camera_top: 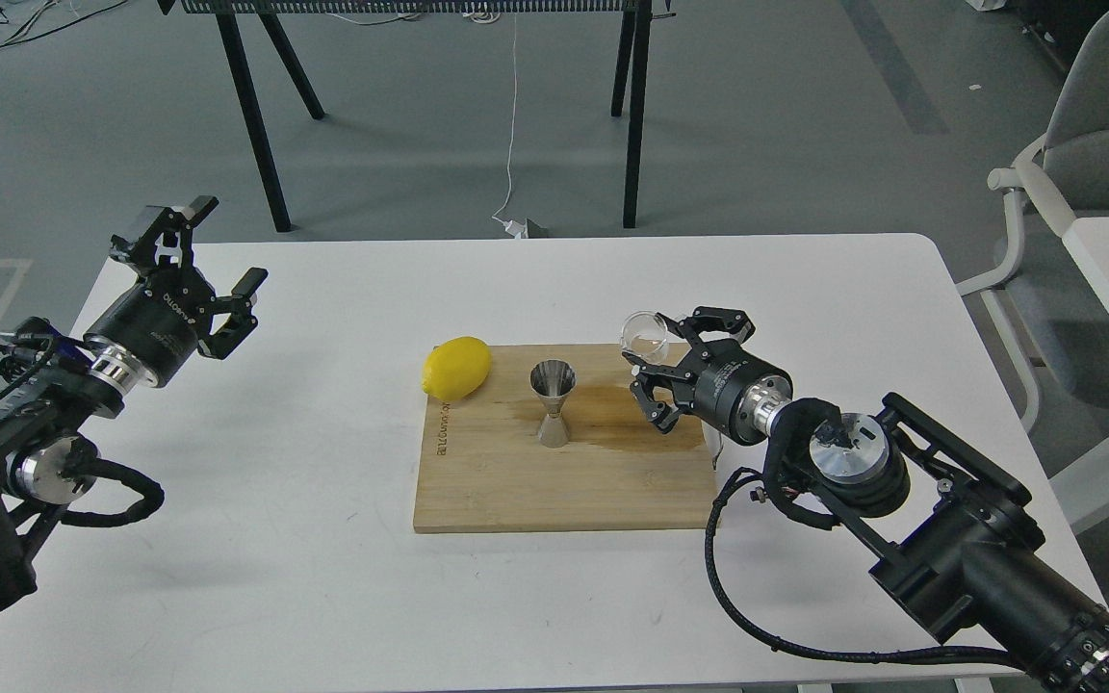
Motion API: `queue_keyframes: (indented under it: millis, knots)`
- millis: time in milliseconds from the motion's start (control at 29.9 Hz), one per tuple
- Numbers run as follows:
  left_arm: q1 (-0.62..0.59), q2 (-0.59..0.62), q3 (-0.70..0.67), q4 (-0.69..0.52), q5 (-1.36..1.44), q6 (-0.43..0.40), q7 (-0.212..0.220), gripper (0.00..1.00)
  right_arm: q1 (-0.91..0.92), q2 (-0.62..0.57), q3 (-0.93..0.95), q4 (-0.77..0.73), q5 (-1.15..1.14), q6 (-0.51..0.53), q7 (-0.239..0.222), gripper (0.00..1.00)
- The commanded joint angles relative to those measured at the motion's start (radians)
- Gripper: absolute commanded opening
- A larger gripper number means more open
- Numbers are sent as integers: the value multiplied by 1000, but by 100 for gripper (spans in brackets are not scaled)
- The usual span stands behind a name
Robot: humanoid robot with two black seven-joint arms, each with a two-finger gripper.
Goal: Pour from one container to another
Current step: 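Lift the glass with the right gripper and carry it over the jigger, then tilt the held glass with the right gripper to pour into the jigger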
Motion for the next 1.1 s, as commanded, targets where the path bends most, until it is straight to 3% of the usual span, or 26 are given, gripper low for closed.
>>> queue_keyframes:
  millis: [0,568,1070]
  knots:
    - [0,0,0,0,0,0,0,99,32,3,-27,0,-12,-6,0,40]
    - [2,-2,1,0,0,0,0,99,179,1,-200,1,-15,-16,0,40]
    - [5,-2,6,0,0,0,0,99,192,-11,-232,18,-73,-16,-9,40]
